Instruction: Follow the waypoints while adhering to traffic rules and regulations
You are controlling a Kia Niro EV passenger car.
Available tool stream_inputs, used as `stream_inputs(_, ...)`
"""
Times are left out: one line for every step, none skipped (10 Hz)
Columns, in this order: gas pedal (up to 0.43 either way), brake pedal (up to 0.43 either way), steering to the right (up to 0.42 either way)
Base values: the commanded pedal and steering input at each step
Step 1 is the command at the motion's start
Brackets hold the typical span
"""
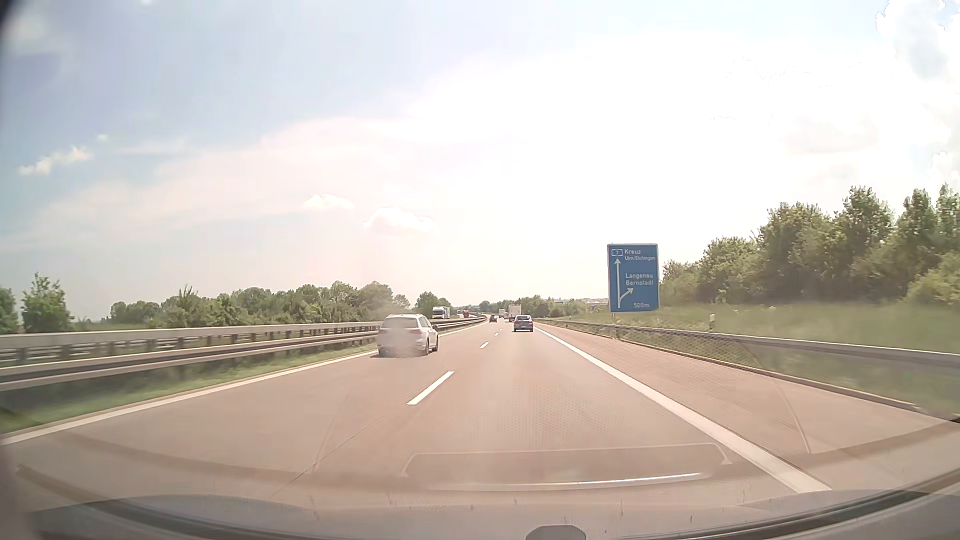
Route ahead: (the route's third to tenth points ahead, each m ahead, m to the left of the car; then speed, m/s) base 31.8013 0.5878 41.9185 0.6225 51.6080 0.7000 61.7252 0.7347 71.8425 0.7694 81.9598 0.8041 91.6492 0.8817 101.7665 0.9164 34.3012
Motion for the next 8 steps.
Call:
stream_inputs(0.469, 0.0, -0.007)
stream_inputs(0.469, 0.0, -0.006)
stream_inputs(0.461, 0.0, -0.005)
stream_inputs(0.449, 0.0, -0.005)
stream_inputs(0.441, 0.0, -0.005)
stream_inputs(0.409, 0.0, -0.005)
stream_inputs(0.39, 0.0, -0.005)
stream_inputs(0.37, 0.0, -0.004)
